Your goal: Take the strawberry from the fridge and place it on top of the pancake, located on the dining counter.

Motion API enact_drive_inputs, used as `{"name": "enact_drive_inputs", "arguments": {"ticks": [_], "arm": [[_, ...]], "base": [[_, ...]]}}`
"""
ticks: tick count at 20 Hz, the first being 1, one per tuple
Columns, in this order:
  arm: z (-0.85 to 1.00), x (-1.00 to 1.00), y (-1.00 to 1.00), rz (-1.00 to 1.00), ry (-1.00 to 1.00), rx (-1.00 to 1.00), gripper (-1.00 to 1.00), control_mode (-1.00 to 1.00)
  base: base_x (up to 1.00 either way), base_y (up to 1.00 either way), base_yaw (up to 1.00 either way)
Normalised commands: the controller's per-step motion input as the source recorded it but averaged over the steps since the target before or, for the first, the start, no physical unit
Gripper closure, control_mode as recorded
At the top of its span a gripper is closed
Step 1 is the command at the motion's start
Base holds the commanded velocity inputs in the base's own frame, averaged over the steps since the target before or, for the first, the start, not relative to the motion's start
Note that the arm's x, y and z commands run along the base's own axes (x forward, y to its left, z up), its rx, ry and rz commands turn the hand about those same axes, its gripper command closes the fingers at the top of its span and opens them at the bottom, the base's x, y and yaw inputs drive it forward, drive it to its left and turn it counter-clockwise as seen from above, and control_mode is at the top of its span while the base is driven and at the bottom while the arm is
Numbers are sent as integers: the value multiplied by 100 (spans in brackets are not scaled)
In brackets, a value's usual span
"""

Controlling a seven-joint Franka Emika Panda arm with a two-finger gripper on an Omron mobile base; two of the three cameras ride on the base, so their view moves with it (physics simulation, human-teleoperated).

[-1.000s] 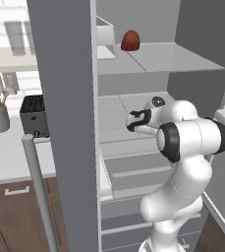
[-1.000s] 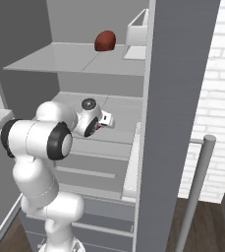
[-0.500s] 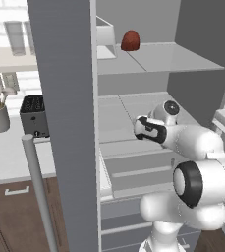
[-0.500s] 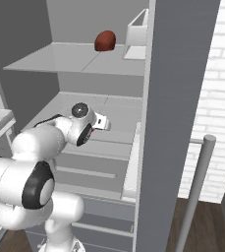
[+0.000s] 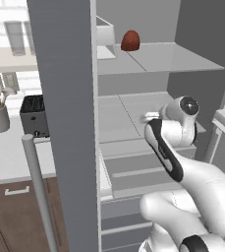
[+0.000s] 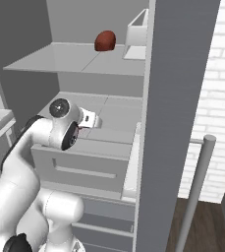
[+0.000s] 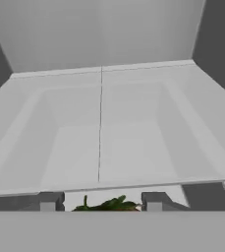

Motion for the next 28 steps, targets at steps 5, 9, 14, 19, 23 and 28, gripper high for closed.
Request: {"name": "enact_drive_inputs", "arguments": {"ticks": [5, 9, 14, 19, 23, 28], "arm": [[98, -87, 9, 0, 4, 0, 100, -100], [60, -100, 27, -1, 0, 0, 100, -100], [24, -89, 20, -1, -1, 0, 100, -100], [0, -59, 14, 0, -6, 0, 100, -100], [0, -35, 1, 0, -5, 0, 100, 100], [0, 0, 0, 0, 0, 0, 100, 100]], "base": [[0, 0, 0], [0, 0, 0], [0, 0, 0], [0, 0, 0], [-50, 0, 0], [-100, 0, 0]]}}
